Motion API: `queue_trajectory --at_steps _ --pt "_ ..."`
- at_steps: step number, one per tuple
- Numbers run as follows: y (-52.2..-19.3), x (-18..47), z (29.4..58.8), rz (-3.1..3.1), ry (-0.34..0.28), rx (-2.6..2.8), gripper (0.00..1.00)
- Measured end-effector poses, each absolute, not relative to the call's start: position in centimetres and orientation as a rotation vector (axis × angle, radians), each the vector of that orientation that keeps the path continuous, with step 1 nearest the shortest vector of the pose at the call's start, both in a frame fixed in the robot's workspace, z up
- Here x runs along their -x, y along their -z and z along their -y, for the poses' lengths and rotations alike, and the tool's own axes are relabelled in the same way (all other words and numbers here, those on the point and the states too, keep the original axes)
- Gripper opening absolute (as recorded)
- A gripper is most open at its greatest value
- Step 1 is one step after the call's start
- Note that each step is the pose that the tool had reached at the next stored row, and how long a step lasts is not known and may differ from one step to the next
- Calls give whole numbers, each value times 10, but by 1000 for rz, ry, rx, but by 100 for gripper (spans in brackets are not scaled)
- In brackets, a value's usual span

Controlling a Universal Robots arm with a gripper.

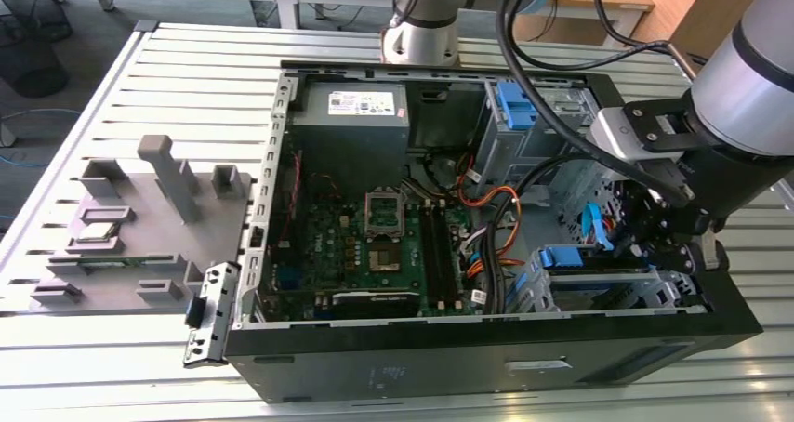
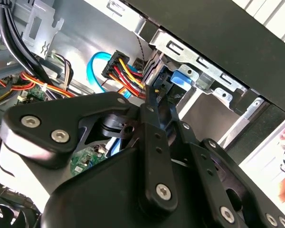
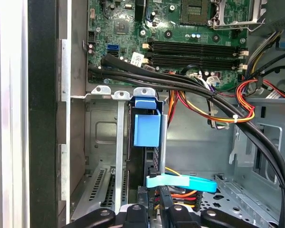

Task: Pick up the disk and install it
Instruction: 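Insert the second disk wire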

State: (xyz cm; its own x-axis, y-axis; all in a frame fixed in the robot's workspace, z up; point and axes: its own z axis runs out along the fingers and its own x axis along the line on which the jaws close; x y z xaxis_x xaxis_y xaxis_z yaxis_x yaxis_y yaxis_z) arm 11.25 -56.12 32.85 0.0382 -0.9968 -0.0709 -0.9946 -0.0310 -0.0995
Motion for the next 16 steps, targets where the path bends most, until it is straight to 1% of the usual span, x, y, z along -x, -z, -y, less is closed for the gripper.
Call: queue_trajectory --at_steps 5,16 --pt "-333 -112 561 -2098 27 2172 25" --pt "-359 -112 561 -2098 27 2172 25"
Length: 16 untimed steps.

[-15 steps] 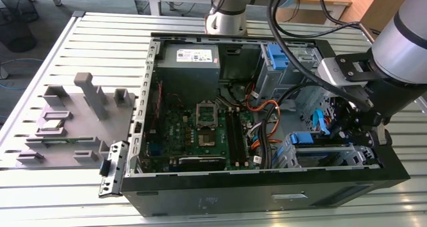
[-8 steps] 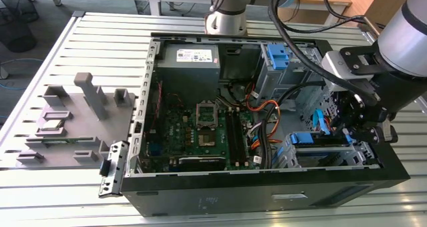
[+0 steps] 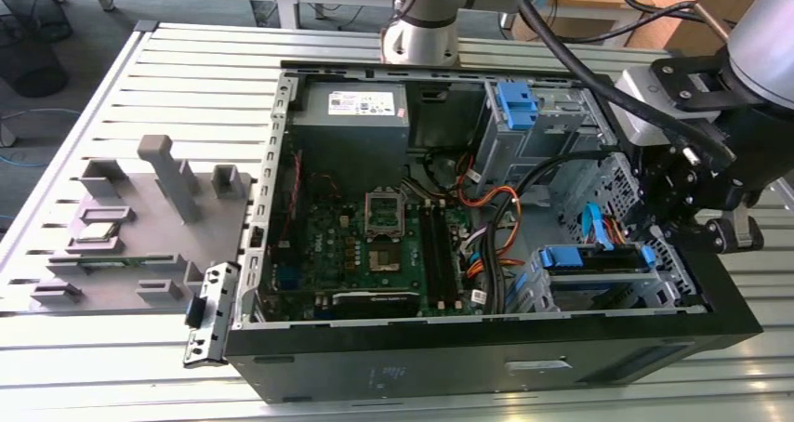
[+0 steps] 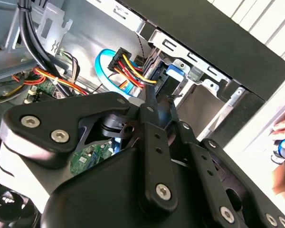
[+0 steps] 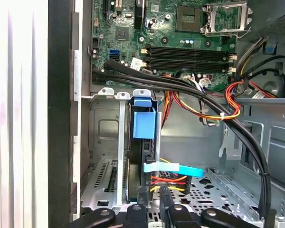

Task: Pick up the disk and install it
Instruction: 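Insert the second disk wire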

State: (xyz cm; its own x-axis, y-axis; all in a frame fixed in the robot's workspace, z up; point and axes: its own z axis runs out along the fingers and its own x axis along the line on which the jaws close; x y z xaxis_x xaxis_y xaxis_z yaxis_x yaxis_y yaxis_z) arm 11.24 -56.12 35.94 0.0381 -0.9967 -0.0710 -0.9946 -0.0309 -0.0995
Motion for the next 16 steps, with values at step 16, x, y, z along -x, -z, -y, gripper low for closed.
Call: queue_trajectory --at_steps 16 --pt "-360 -112 561 -2098 27 2172 11"
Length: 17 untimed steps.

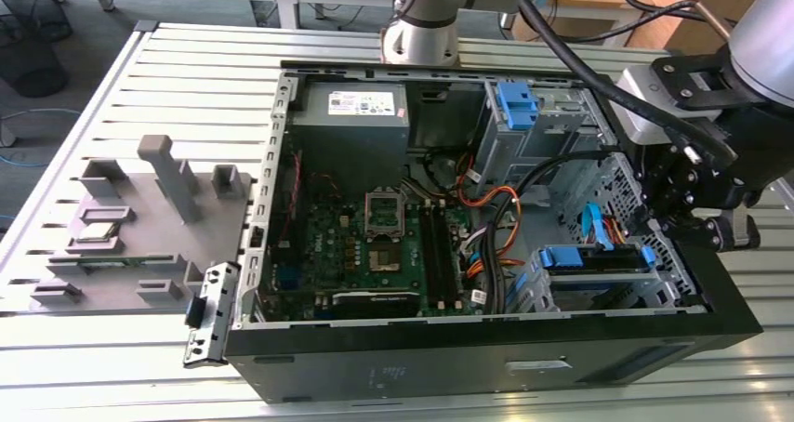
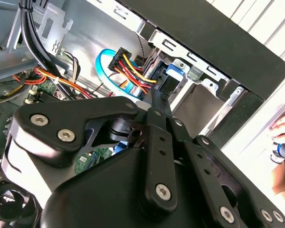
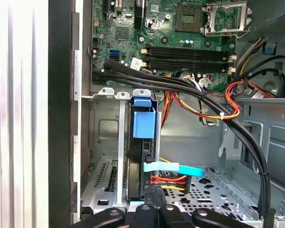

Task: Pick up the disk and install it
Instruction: 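Insert the second disk wire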

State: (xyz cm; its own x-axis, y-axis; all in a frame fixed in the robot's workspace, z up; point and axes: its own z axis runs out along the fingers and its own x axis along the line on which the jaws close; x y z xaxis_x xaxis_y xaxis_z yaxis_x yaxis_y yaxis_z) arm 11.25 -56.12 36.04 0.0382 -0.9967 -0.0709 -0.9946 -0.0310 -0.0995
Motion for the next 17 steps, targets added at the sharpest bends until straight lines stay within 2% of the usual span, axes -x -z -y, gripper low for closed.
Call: queue_trajectory --at_steps 2,6,17 --pt "-360 -113 561 -2103 18 2177 11" --pt "-360 -113 561 -2134 -48 2204 11" --pt "-362 -113 561 -2201 -54 2144 11"
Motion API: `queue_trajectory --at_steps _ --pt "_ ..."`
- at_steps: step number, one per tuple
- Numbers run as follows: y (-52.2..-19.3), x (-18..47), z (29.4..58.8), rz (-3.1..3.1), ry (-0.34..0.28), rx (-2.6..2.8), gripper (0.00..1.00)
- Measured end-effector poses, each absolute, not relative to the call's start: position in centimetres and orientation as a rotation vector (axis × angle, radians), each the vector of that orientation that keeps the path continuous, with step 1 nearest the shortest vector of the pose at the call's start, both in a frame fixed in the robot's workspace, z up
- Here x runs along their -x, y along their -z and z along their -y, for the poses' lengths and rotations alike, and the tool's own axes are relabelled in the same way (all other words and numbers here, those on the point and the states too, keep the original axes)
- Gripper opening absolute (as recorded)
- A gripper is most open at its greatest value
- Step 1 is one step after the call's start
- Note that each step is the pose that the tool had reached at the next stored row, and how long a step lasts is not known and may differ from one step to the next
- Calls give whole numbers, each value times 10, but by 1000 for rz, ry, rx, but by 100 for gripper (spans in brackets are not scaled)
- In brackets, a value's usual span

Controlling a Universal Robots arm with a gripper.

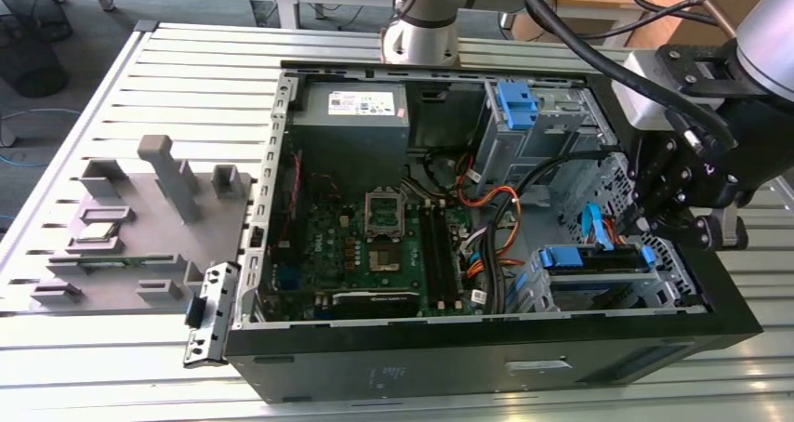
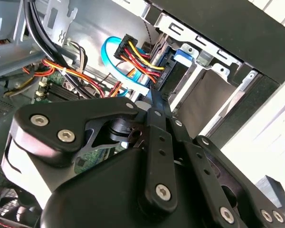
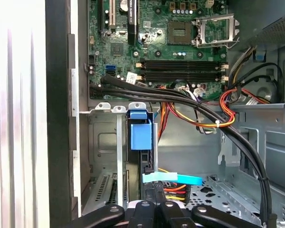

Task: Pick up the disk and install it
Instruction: 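Insert the second disk wire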

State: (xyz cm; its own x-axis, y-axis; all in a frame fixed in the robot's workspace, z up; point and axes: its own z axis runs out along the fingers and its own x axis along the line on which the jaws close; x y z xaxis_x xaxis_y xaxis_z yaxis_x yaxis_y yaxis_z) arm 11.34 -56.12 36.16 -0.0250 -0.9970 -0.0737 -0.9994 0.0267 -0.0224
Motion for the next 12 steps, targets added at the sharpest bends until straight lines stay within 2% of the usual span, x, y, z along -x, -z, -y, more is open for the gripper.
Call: queue_trajectory --at_steps 12 --pt "-362 -113 561 -2213 -68 2144 11"
